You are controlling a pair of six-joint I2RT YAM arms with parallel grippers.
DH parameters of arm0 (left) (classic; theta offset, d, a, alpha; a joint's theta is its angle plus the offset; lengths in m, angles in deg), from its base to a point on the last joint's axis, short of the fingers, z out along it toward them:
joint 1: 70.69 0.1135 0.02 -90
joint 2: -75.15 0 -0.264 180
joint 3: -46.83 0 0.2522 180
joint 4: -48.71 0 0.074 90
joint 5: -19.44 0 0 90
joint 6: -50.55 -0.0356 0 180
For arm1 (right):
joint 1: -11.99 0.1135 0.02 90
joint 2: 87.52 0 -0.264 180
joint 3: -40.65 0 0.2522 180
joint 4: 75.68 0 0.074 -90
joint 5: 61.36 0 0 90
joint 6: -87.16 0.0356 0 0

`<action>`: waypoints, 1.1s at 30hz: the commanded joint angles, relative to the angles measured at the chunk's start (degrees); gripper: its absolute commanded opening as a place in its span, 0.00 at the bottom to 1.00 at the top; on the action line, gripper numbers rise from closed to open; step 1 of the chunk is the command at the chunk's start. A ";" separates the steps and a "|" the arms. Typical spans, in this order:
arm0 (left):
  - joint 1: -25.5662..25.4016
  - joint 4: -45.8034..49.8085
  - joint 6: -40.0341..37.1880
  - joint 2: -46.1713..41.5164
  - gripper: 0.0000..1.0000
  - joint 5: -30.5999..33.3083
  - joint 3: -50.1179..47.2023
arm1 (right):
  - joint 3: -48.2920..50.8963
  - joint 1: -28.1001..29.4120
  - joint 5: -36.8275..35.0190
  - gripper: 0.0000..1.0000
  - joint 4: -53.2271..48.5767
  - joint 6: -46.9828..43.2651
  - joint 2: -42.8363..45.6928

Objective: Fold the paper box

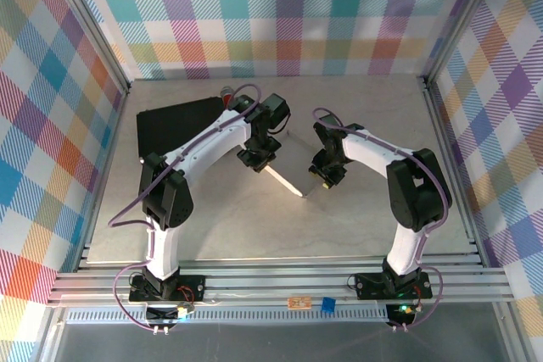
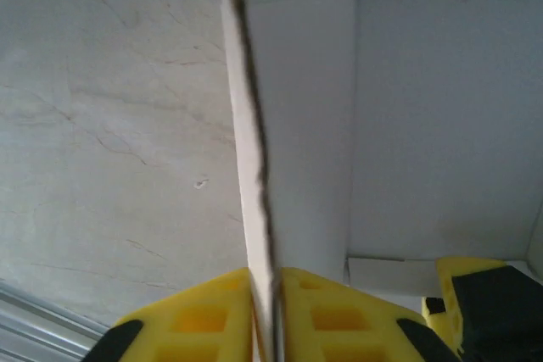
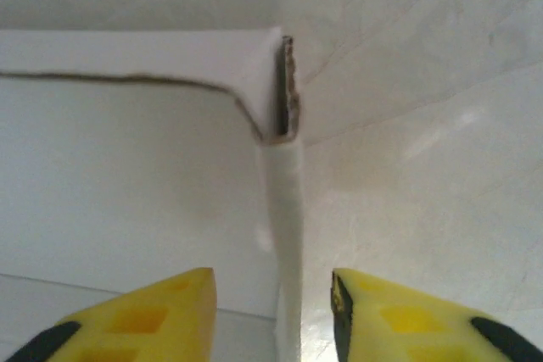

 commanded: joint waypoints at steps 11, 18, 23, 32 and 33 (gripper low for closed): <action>3.28 10.25 -50.11 6.68 0.00 2.77 19.94 | -9.69 -5.34 6.88 0.69 -1.96 -0.66 17.63; 5.87 10.25 -66.92 6.88 0.00 3.81 22.12 | -5.70 -14.20 23.57 0.56 18.51 -35.59 16.99; 5.49 10.21 -72.49 10.02 0.00 4.39 23.33 | 5.48 -14.36 29.32 0.51 37.72 -54.56 19.56; 3.53 -1.52 -84.84 2.56 0.00 4.81 9.17 | 11.35 -14.28 39.10 0.54 40.97 -75.12 17.43; 3.69 -2.82 -87.25 1.61 0.00 1.73 7.38 | 11.36 -14.21 39.98 0.54 39.97 -76.90 17.14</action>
